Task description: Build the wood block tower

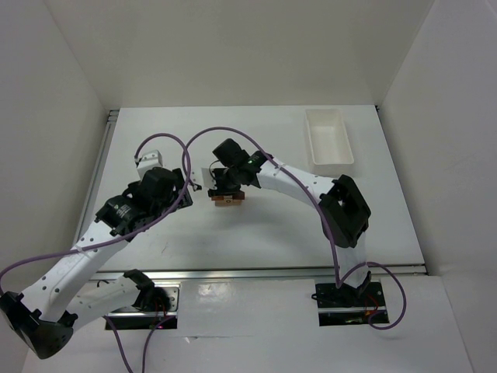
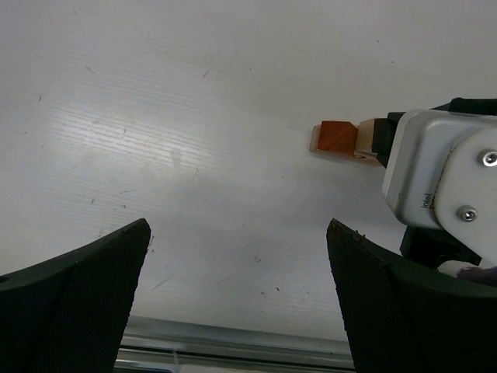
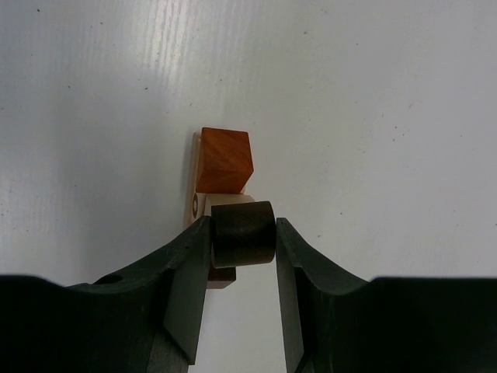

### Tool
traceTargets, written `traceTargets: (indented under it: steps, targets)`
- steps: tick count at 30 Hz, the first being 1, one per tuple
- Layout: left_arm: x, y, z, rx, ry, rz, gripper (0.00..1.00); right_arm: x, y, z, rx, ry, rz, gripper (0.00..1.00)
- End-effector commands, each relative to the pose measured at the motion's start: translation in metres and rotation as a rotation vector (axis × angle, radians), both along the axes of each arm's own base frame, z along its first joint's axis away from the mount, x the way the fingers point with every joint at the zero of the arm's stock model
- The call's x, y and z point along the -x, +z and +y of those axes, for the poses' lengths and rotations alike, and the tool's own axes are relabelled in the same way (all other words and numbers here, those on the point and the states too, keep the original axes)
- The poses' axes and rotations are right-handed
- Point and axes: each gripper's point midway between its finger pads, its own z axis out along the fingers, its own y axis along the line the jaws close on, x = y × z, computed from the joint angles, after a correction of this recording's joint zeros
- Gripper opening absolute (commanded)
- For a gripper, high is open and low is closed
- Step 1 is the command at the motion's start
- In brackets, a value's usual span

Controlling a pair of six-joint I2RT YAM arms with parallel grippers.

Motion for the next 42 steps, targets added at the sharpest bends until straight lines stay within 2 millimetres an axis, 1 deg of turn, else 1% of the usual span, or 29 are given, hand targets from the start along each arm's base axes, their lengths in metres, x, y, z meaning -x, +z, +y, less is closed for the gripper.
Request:
traceTargets:
  steps: [1,6,7,9,10,14,15,17,18,22,23,24,26,27,28,29,30,32,35,40,42]
  targets:
    - [0.000,0.001,-0.001,0.018,0.000,-0.018,1.00,-0.003,0.010,0.005,0.007,0.006,-0.037,0.03]
    - [0.000,0.001,-0.001,0.018,0.000,-0.018,1.00,-0.003,0.010,0.001,0.030,0.016,-0.050,0.05]
    - [0.000,0.001,-0.001,0.018,0.000,-0.018,1.00,-0.002,0.007,-0.001,0.037,0.016,-0.044,0.05]
    - [-0.001,0.002,-0.002,0.016,-0.006,-0.025,1.00,-0.002,0.007,-0.001,0.037,0.016,-0.044,0.05]
    - [-0.001,0.002,-0.002,0.015,-0.006,-0.025,1.00,-0.002,0.002,-0.001,0.044,0.016,-0.038,0.07]
    - [-0.001,0.002,-0.002,0.015,-0.006,-0.025,1.00,-0.005,0.006,0.000,0.042,0.010,-0.050,0.08]
    - [-0.001,0.002,-0.002,0.015,-0.006,-0.025,1.00,-0.005,0.001,0.000,0.049,0.011,-0.044,0.08]
    - [-0.001,0.002,-0.002,0.015,-0.006,-0.025,1.00,-0.003,0.001,0.001,0.043,0.017,-0.037,0.08]
    - [-0.001,0.002,-0.002,0.015,-0.006,-0.025,1.00,-0.003,-0.003,0.001,0.050,0.017,-0.031,0.09]
    - [-0.002,0.004,-0.005,0.021,-0.015,-0.033,1.00,-0.005,0.000,0.003,0.043,0.017,-0.037,0.09]
    - [-0.001,0.000,-0.005,0.016,-0.015,-0.025,1.00,-0.005,-0.004,0.003,0.050,0.017,-0.031,0.09]
    - [-0.001,0.000,-0.005,0.016,-0.015,-0.025,1.00,-0.007,0.000,0.005,0.042,0.017,-0.038,0.09]
    - [-0.001,0.000,-0.004,0.008,-0.021,-0.024,1.00,-0.008,0.000,0.004,0.048,0.010,-0.045,0.10]
    - [-0.001,0.000,-0.004,0.008,-0.021,-0.024,1.00,-0.011,0.004,0.004,0.046,0.004,-0.057,0.10]
    - [-0.001,0.000,-0.004,0.008,-0.021,-0.024,1.00,-0.011,0.004,0.004,0.046,0.004,-0.057,0.10]
    - [-0.001,0.000,-0.004,0.008,-0.021,-0.024,1.00,-0.011,-0.001,0.004,0.053,0.004,-0.051,0.10]
    - [-0.001,0.000,-0.004,0.008,-0.021,-0.024,1.00,-0.012,0.003,0.006,0.045,0.004,-0.058,0.10]
    - [-0.001,0.000,-0.004,0.008,-0.021,-0.024,1.00,-0.011,0.001,0.004,0.056,0.004,-0.049,0.13]
    - [-0.001,0.000,-0.004,0.008,-0.021,-0.024,1.00,-0.008,-0.003,0.001,0.072,0.012,-0.042,0.15]
    - [-0.001,0.000,-0.004,0.008,-0.021,-0.024,1.00,-0.005,-0.005,0.000,0.076,0.018,-0.029,0.15]
    - [-0.001,0.000,-0.004,0.008,-0.021,-0.024,1.00,-0.006,-0.002,0.000,0.066,0.017,-0.038,0.16]
